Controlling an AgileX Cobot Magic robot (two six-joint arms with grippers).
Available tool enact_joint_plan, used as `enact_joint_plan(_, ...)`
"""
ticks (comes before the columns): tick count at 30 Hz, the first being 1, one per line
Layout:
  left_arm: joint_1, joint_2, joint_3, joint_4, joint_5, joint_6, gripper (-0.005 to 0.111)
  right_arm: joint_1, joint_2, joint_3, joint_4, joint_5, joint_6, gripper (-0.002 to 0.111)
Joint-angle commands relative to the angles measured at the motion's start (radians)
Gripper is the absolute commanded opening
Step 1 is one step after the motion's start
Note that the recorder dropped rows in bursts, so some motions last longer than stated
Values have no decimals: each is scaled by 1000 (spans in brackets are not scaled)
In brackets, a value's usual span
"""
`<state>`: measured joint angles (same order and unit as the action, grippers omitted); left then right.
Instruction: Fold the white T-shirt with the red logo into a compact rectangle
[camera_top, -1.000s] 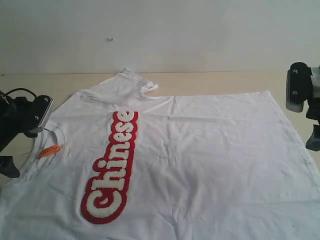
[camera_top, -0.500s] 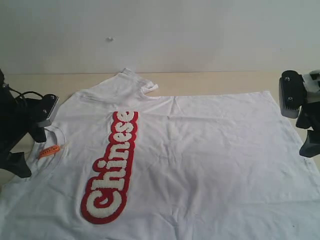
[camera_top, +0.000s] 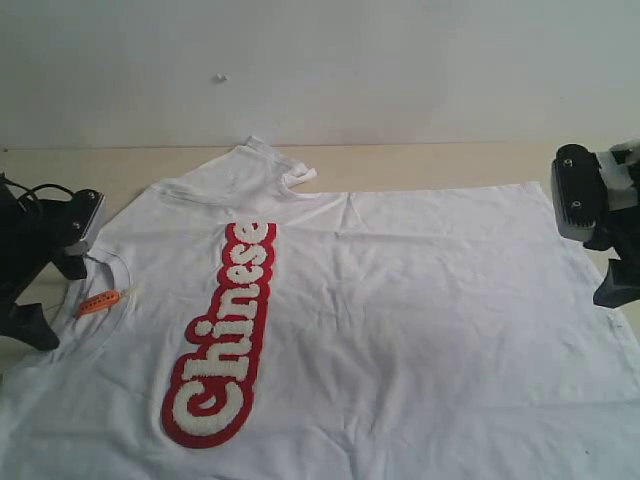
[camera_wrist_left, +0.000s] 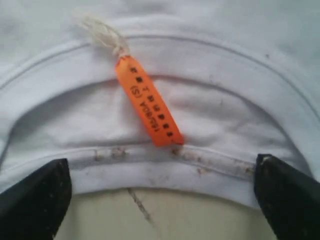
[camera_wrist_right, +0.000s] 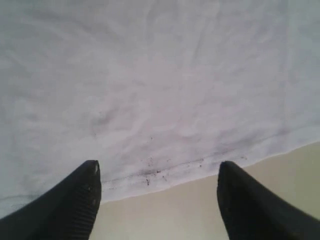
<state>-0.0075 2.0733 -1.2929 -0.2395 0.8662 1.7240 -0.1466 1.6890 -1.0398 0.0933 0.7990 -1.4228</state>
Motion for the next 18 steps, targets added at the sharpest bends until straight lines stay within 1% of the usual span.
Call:
enact_joint_plan(1,1,-4,-4,-56,-6,33,94,-5,0,-6,13,0,-16,64)
enact_joint_plan(6,8,-2,1,-56,-12,33,94,-5,0,-2,13,18,-31,64)
enact_joint_plan(12,11,36,1,-56,15,33,94,-5,0,-2,31,18,-33,64)
enact_joint_plan(18,9,67,1,27,30,37,94,-5,0,-2,31,10,-52,64)
